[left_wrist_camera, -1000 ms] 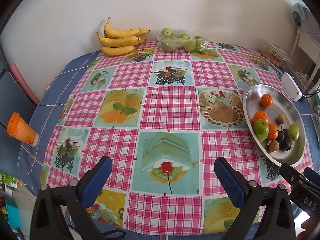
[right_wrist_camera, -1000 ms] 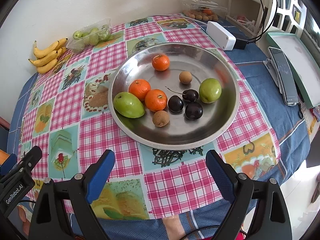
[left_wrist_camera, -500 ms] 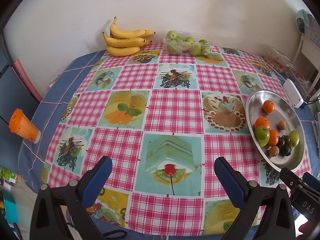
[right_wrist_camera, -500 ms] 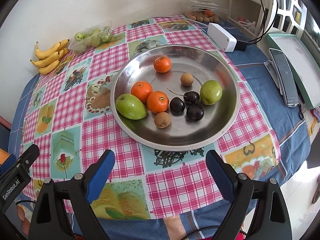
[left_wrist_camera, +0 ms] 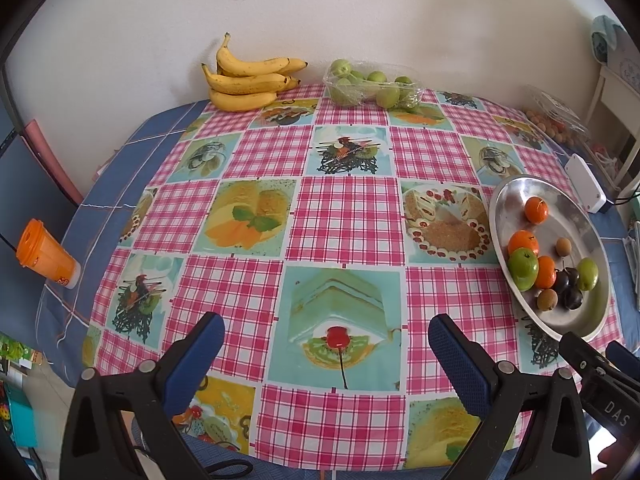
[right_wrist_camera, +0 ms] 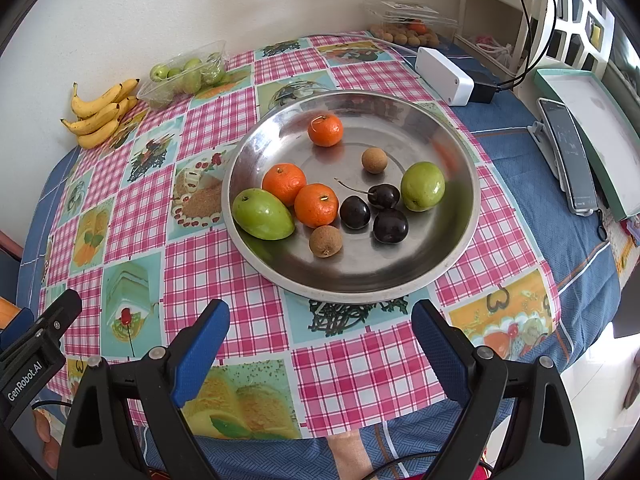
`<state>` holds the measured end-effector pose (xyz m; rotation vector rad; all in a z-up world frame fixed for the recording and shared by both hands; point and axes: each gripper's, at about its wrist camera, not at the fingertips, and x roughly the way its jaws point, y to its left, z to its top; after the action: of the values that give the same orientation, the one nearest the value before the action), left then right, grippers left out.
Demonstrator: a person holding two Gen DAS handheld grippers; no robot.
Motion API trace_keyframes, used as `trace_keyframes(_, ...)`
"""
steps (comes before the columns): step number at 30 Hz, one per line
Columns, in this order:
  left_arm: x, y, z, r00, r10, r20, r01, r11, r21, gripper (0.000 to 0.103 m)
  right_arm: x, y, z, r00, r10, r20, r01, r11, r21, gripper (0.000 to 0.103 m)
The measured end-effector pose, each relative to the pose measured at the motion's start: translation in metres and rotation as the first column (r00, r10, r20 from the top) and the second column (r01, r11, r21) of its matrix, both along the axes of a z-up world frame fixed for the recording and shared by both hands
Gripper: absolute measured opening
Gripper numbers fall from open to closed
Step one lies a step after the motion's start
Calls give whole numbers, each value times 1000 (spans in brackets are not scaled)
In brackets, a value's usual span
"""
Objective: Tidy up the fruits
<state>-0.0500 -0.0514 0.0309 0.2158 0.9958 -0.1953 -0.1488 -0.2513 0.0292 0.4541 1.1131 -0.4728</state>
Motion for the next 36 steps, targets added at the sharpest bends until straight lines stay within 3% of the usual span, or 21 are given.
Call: trace_keyframes(36, 3, 1, -7, 999, 6, -48, -6, 1000, -6, 103, 2, 1, -2, 1000, 11, -8, -11, 1000, -4, 93)
